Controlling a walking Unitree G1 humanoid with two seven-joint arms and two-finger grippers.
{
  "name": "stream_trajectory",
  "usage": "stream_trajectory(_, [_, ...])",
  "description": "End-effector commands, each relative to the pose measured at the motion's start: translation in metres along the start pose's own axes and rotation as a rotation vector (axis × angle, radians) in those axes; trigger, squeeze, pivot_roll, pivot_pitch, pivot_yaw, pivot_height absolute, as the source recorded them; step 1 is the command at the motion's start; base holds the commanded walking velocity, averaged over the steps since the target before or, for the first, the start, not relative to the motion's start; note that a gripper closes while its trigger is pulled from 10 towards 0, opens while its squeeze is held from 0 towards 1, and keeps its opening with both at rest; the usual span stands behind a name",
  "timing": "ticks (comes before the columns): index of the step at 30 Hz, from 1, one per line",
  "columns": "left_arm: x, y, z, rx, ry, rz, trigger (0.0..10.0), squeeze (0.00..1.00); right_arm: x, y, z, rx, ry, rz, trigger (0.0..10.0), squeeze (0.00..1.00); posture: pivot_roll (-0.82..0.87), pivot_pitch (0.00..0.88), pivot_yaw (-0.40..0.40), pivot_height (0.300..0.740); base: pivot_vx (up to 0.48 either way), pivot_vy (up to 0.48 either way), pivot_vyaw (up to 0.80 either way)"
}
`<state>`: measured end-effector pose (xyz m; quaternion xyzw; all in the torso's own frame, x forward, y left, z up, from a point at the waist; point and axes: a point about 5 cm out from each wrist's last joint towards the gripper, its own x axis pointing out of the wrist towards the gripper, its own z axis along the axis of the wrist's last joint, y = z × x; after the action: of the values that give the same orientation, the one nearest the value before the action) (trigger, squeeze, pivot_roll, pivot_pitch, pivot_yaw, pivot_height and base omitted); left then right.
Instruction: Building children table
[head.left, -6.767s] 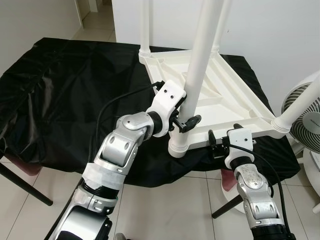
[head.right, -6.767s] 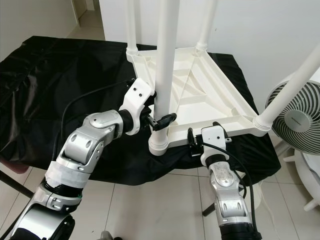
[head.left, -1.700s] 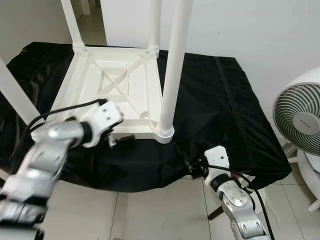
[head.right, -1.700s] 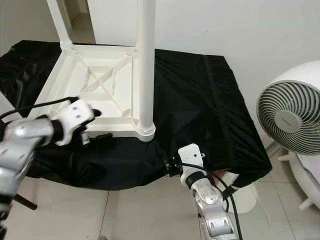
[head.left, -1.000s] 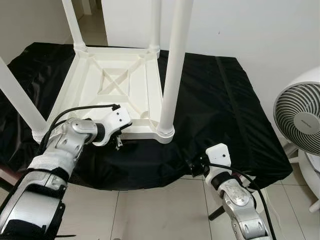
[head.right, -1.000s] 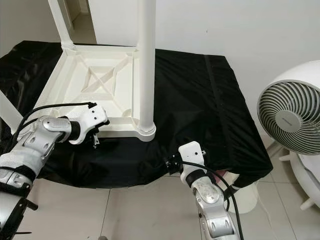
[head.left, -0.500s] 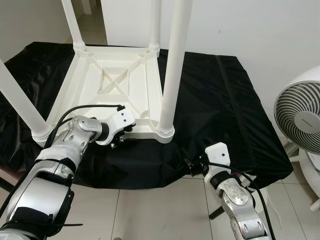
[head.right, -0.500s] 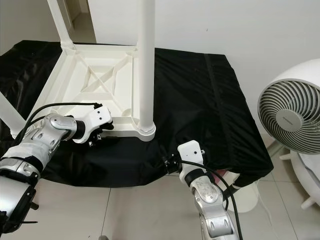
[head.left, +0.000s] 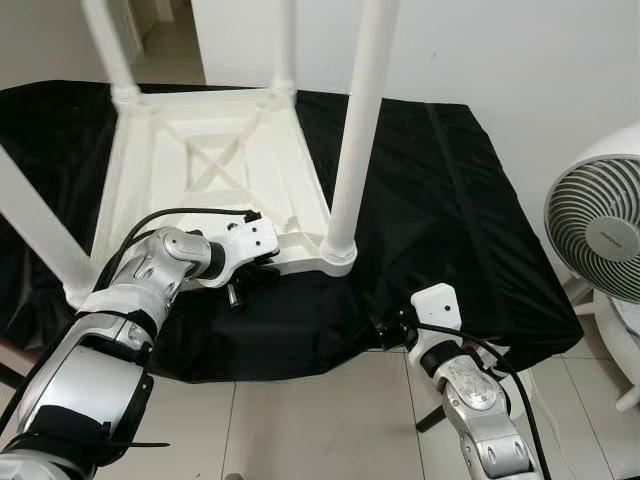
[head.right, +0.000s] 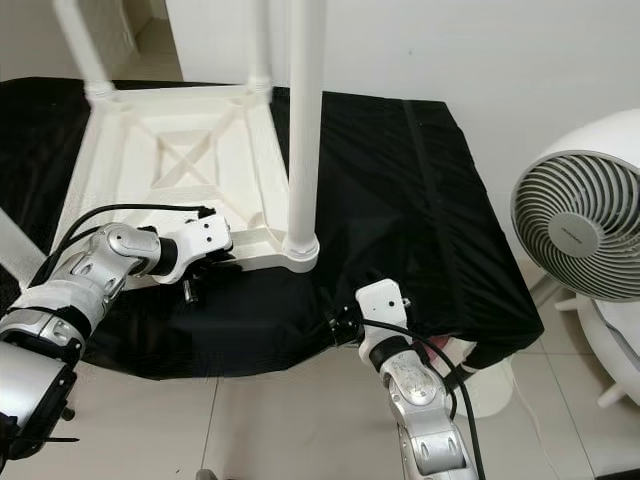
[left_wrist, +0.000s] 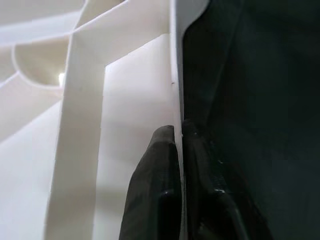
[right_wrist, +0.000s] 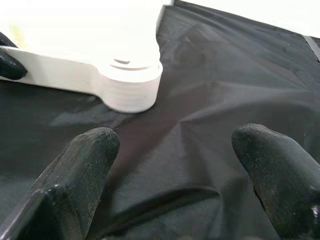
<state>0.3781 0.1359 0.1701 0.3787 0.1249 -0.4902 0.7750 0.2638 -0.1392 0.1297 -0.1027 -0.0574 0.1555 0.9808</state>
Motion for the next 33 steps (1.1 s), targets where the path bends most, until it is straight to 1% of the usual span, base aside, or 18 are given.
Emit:
stream_trajectory(1, [-0.003,0.002,-0.010,0.013,0.037,0.066,0.0,0.00,-0.001,0.002,-0.002,0.008,0.015,0.007,10.0,0.00,-0.09,0.111,0.030,0.740,0.000,0.000,0.00])
stream_trajectory(2, [-0.004,0.003,-0.008,0.067,0.011,0.096,0.0,0.00,-0.002,0.002,-0.002,0.008,0.016,0.007,10.0,0.00,-0.09,0.112,0.030,0.740,0.000,0.000,0.00])
stream_trajectory(6, [-0.008,0.005,-0.009,0.125,0.003,0.137,0.0,0.00,-0.002,0.002,-0.003,0.008,0.018,0.005,10.0,0.00,-0.09,0.111,0.029,0.740,0.000,0.000,0.00])
stream_trajectory(10, [-0.009,0.006,-0.009,0.160,0.014,0.160,0.0,0.00,-0.002,0.002,-0.003,0.008,0.019,0.005,10.0,0.00,-0.08,0.110,0.032,0.740,0.000,0.000,0.00])
stream_trajectory(14, [-0.010,0.010,-0.004,0.136,-0.014,0.194,0.0,0.00,-0.001,0.002,-0.003,0.010,0.019,0.005,10.0,0.00,-0.08,0.110,0.032,0.740,0.000,0.000,0.00])
stream_trajectory(16, [-0.010,0.013,0.015,0.066,-0.189,0.228,0.0,0.00,0.000,0.003,-0.002,0.011,0.018,0.006,10.0,0.00,-0.08,0.110,0.029,0.740,0.000,0.000,0.00])
stream_trajectory(17, [-0.010,0.013,0.015,0.066,-0.189,0.228,0.0,0.00,0.000,0.003,-0.002,0.011,0.018,0.006,10.0,0.00,-0.08,0.110,0.029,0.740,0.000,0.000,0.00])
stream_trajectory(18, [-0.011,0.014,0.025,0.029,-0.279,0.240,0.0,0.00,0.001,0.004,-0.002,0.011,0.017,0.008,10.0,0.00,-0.08,0.110,0.029,0.740,0.000,0.000,0.00])
stream_trajectory(19, [-0.011,0.014,0.025,0.029,-0.279,0.240,0.0,0.00,0.001,0.004,-0.002,0.011,0.017,0.008,10.0,0.00,-0.08,0.110,0.029,0.740,0.000,0.000,0.00])
stream_trajectory(20, [-0.012,0.014,0.032,0.018,-0.360,0.234,0.0,0.00,0.001,0.004,-0.002,0.012,0.017,0.008,10.0,0.00,-0.10,0.105,0.021,0.740,0.000,0.000,0.00])
stream_trajectory(21, [-0.012,0.014,0.032,0.018,-0.360,0.234,0.0,0.00,0.001,0.004,-0.002,0.012,0.017,0.008,10.0,0.00,-0.10,0.105,0.021,0.740,0.000,0.000,0.00])
stream_trajectory(23, [-0.013,0.012,0.049,0.013,-0.503,0.217,0.1,0.00,0.003,0.003,-0.002,0.008,0.016,0.013,10.0,0.00,-0.10,0.102,0.017,0.740,0.000,0.000,0.00])
stream_trajectory(26, [-0.013,0.007,0.072,0.040,-0.643,0.182,0.0,0.00,0.006,-0.001,0.000,-0.002,0.010,0.015,10.0,0.00,-0.12,0.095,0.009,0.740,0.000,0.000,0.00])
stream_trajectory(28, [-0.011,0.003,0.087,0.069,-0.702,0.147,0.3,0.00,0.008,-0.005,0.001,-0.009,0.007,0.012,10.0,0.00,-0.12,0.093,0.006,0.740,0.000,0.000,0.00])
stream_trajectory(29, [-0.010,0.001,0.092,0.086,-0.718,0.132,2.2,0.00,0.009,-0.006,0.002,-0.014,0.004,0.010,10.0,0.00,-0.12,0.093,0.006,0.740,0.000,0.000,0.00])
stream_trajectory(30, [-0.010,0.001,0.092,0.086,-0.718,0.132,2.2,0.00,0.009,-0.006,0.002,-0.014,0.004,0.010,10.0,0.00,-0.12,0.093,0.006,0.740,0.000,0.000,0.00])
stream_trajectory(31, [-0.010,-0.002,0.100,0.101,-0.752,0.111,3.6,0.00,0.010,-0.009,0.003,-0.018,0.000,0.005,10.0,0.00,-0.12,0.090,0.007,0.740,0.000,0.000,0.00])
stream_trajectory(33, [-0.010,-0.002,0.103,0.102,-0.766,0.105,3.6,0.00,0.010,-0.009,0.003,-0.019,0.000,0.003,10.0,0.00,-0.12,0.090,0.007,0.740,0.000,0.000,0.00])
